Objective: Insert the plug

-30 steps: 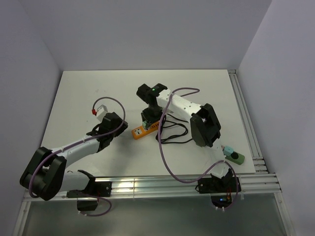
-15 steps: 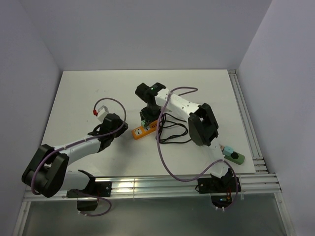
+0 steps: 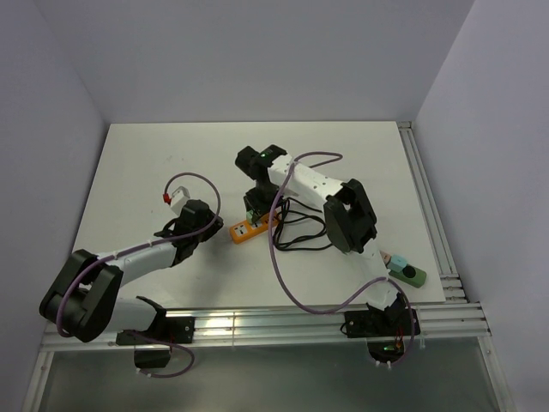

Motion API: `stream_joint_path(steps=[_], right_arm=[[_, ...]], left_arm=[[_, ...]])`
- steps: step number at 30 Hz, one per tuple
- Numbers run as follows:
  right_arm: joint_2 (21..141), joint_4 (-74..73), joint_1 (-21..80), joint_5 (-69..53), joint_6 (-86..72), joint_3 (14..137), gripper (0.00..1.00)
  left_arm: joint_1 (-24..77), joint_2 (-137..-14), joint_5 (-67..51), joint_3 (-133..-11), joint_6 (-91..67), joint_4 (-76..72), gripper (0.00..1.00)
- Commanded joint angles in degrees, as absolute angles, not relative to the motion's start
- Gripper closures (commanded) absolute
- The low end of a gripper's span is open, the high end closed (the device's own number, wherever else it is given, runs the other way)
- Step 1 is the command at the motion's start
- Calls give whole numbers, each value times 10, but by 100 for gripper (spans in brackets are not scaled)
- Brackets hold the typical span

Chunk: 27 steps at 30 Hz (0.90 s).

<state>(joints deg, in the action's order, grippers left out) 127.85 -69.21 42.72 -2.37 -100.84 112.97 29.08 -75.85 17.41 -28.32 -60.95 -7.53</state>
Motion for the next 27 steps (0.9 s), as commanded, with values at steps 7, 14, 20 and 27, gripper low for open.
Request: stream_joint_path(steps=[7, 14, 20, 27], right_arm=[[1319, -718, 423, -16, -1005, 1121, 100], [1332, -686, 424, -29, -1000, 1070, 100], [1350, -700, 428, -1, -966, 1125, 100], [1272, -627, 429, 48, -952, 1083, 86]], left_arm=[[294, -745, 188, -275, -613, -87, 54], [293, -737, 203, -265, -617, -76, 53], [294, -723, 211, -269, -612, -66, 52], [294, -712, 214, -271, -609, -59, 51]])
